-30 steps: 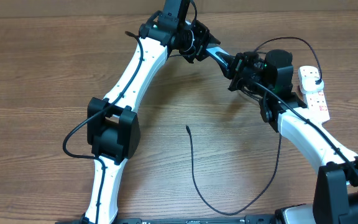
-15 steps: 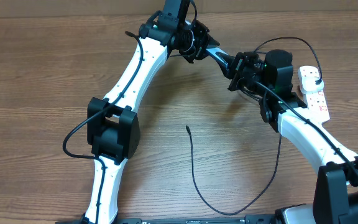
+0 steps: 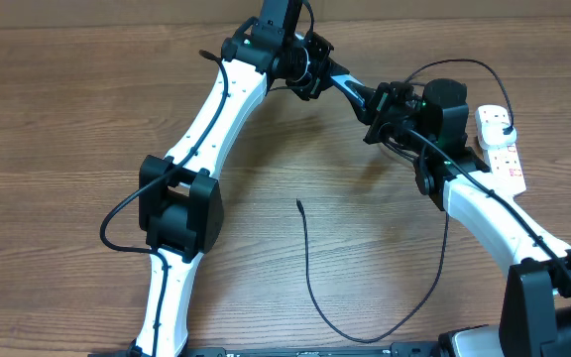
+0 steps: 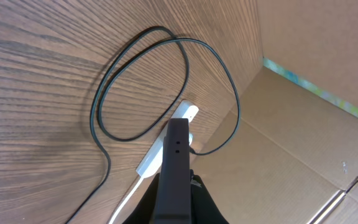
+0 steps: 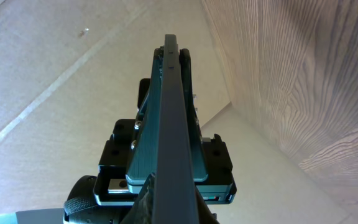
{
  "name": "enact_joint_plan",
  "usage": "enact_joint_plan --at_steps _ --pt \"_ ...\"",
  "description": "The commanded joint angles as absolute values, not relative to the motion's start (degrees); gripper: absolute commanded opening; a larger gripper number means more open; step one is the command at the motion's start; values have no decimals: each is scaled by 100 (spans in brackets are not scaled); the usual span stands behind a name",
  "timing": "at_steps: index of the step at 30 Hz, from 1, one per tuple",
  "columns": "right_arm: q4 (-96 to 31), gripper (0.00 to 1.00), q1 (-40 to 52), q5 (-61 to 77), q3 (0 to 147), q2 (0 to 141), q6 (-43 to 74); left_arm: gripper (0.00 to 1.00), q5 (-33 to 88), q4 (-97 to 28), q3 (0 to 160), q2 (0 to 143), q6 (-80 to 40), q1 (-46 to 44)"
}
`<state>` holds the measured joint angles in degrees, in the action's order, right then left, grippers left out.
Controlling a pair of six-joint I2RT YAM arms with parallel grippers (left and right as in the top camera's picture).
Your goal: Plug charger to phone and switch on socket
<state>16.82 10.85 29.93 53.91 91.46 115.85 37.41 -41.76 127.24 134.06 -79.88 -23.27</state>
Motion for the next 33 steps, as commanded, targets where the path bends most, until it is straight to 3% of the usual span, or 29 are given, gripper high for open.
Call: enact_joint_plan --at_steps 1,6,11,13,15,19,20,28,33 --pt "1728 4 1129 3221 5502 9111 11616 4 3680 -4222 12851 13373 -7843 -2408" --pt "1728 4 1129 3223 5502 9111 11616 4 3684 -4237 12851 13373 -7843 -2408" --pt "1728 15 1129 3223 5502 9111 11614 4 3682 -4348 12851 13373 -7843 -2408" --pt "1728 26 1129 3221 5502 9111 11614 4 3684 -4353 12851 13373 -7841 -2408" --pt "1728 43 1129 3223 5502 9111 11611 4 3684 -4351 12851 13373 -7841 -2405" --pt "1726 95 1129 3223 5502 9111 11498 4 3686 -4351 12851 13373 -7675 -2375" --pt "1723 100 1129 3223 5502 9111 11469 4 3691 -4353 12851 13373 -7662 -2357" --pt "1721 100 1074 3417 5502 9111 10462 4 3868 -4407 12851 13371 -7015 -1846" --pt "1341 100 987 3857 5502 9111 9109 4 4812 -4488 12851 13373 -6125 -1223"
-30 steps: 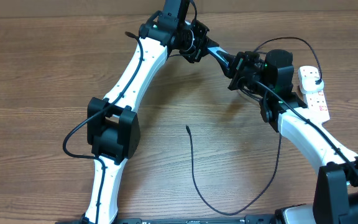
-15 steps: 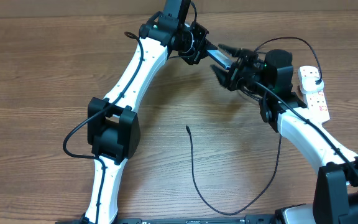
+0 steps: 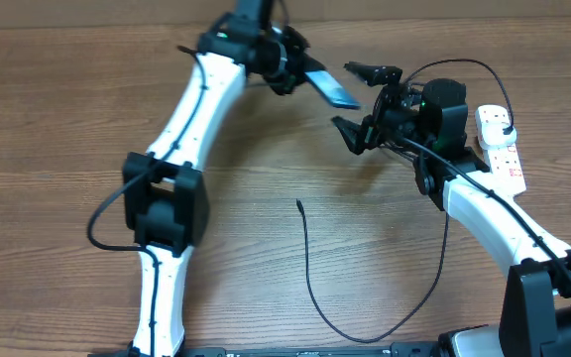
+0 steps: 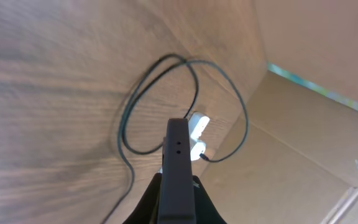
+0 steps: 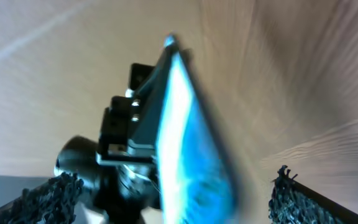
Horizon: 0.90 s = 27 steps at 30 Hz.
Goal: Plug charger to phone and switch on socket
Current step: 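Release the phone from the right gripper and lift the phone left, then move the right gripper down over the black cable's plug end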
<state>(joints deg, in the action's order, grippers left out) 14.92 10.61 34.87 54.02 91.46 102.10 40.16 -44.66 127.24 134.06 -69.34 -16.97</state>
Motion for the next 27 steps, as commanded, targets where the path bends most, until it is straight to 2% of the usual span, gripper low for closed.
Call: enact_joint_plan --at_steps 1,9,14,21,27 --pt "1166 100 972 3966 5502 9111 8879 4 4963 -4536 12851 13373 -5959 -1092" --pt "-305 100 963 4670 5500 9111 6361 4 6584 -5384 12851 13373 -3894 -261" --pt "-1601 100 978 4849 5500 9111 3662 4 7443 -6066 12851 13373 -2060 -139" --pt "-2941 98 1072 3946 5583 9105 2628 4 7441 -6471 12851 13373 -1221 -148" --pt "-4195 98 1833 1765 6370 9105 2196 4 7432 -6445 12851 13373 -1243 -110"
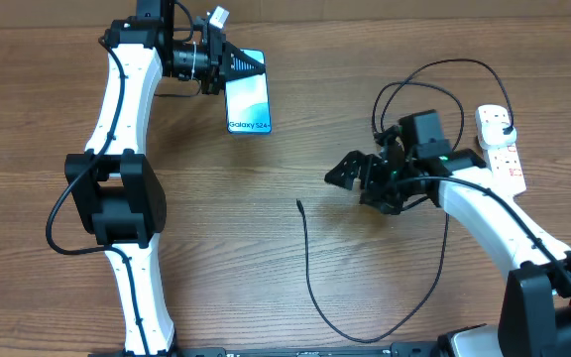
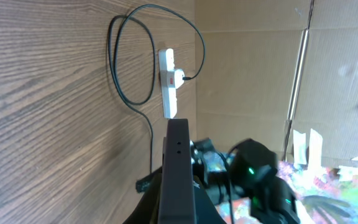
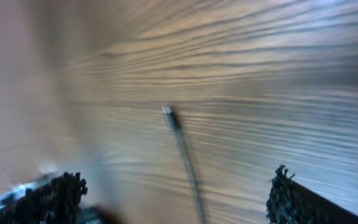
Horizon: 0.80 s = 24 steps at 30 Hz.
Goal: Plug charger to phone and switch on socket
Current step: 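Move the right gripper down over the black cable's plug end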
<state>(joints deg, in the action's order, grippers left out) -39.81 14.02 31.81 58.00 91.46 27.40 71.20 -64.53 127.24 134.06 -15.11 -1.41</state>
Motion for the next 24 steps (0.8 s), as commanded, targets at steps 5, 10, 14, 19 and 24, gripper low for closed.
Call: enact_joint_plan --at_steps 5,10,14,19,24 --pt "-4707 100 2797 353 7054 9105 2198 4 7155 -6449 12851 13373 -1627 54" --pt "-4729 100 3483 -102 7207 9118 2204 4 7161 -6451 12851 13371 -1678 309" --pt "-4759 100 3789 -242 7205 9262 2202 4 7159 -6451 12851 13371 -1673 482" --pt "-4639 100 3927 -338 7205 9686 2200 4 7140 -6451 12851 13371 -1619 587" --pt "-4598 100 3927 -336 7205 10197 2202 4 7140 -6455 12851 13371 -1417 589"
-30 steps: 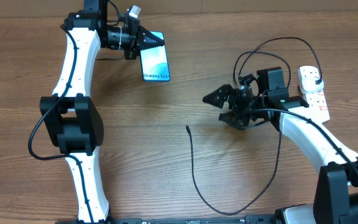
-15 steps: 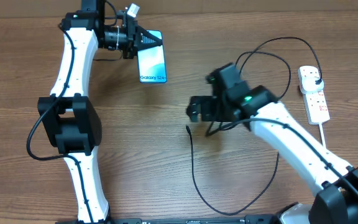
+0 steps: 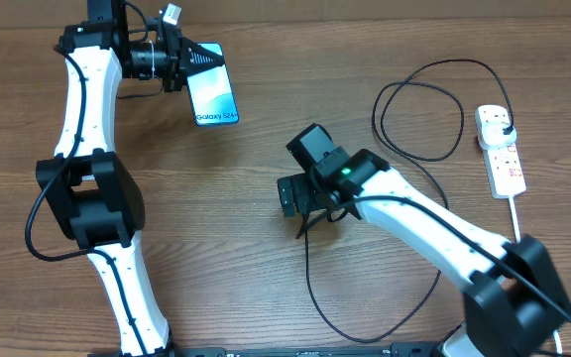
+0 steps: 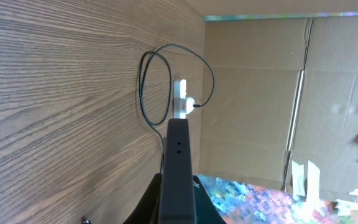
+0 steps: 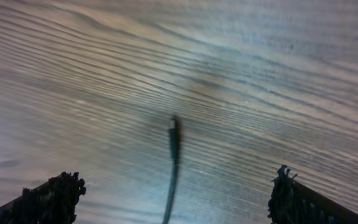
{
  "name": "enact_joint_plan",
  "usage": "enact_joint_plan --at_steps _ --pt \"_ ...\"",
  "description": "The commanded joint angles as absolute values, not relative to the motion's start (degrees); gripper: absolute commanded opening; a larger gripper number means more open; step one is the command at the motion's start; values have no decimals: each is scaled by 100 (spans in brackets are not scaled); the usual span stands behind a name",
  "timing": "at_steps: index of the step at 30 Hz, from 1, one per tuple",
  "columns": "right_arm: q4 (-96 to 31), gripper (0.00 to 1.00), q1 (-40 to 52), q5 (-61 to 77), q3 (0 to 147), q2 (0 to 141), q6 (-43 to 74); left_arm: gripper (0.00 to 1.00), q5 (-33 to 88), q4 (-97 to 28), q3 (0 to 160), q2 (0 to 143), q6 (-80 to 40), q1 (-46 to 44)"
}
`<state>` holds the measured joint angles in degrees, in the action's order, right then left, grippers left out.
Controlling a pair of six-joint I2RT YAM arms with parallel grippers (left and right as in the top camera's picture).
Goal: Plug charger to phone and switch on socket
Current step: 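Move the right gripper down over the black cable's plug end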
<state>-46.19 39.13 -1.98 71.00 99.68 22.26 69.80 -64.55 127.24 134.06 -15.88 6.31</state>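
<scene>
The phone (image 3: 213,91), its blue screen facing up, hangs at the back left with my left gripper (image 3: 188,58) shut on its top end. In the left wrist view the phone (image 4: 178,155) shows edge-on, hiding the left gripper (image 4: 178,190). The black charger cable (image 3: 309,278) lies on the table, and its free plug tip (image 5: 174,123) sits between the fingers (image 5: 50,198) of my right gripper (image 5: 173,199). That right gripper (image 3: 305,198) is open, just above the tip at the table's middle.
A white power strip (image 3: 499,149) lies at the right edge with the charger plugged in; the power strip (image 4: 180,99) also shows far off in the left wrist view. The cable's loop (image 3: 419,104) lies left of it. Cardboard walls (image 4: 260,93) stand behind the table.
My right gripper has moved left and now stands open over the cable's free end. My left gripper has carried the phone a little further left.
Both grippers met on the phone at the back middle. Then the right gripper was open and off it, with the left still holding. The left took the phone to the back left while the right went down and left to the cable tip.
</scene>
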Motion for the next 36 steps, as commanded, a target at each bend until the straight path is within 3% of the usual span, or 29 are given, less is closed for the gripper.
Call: enact_joint_plan --at_steps 1,22,36 --pt "-4602 100 3927 -333 7205 10276 2204 4 7140 -6455 12851 13371 -1411 589" --pt "-4510 100 3927 -141 6847 10429 2200 4 7004 -6445 12851 13371 -1411 587" --pt "-4491 79 3927 16 6847 10659 1920 4 6842 -6449 12851 13371 -1411 582"
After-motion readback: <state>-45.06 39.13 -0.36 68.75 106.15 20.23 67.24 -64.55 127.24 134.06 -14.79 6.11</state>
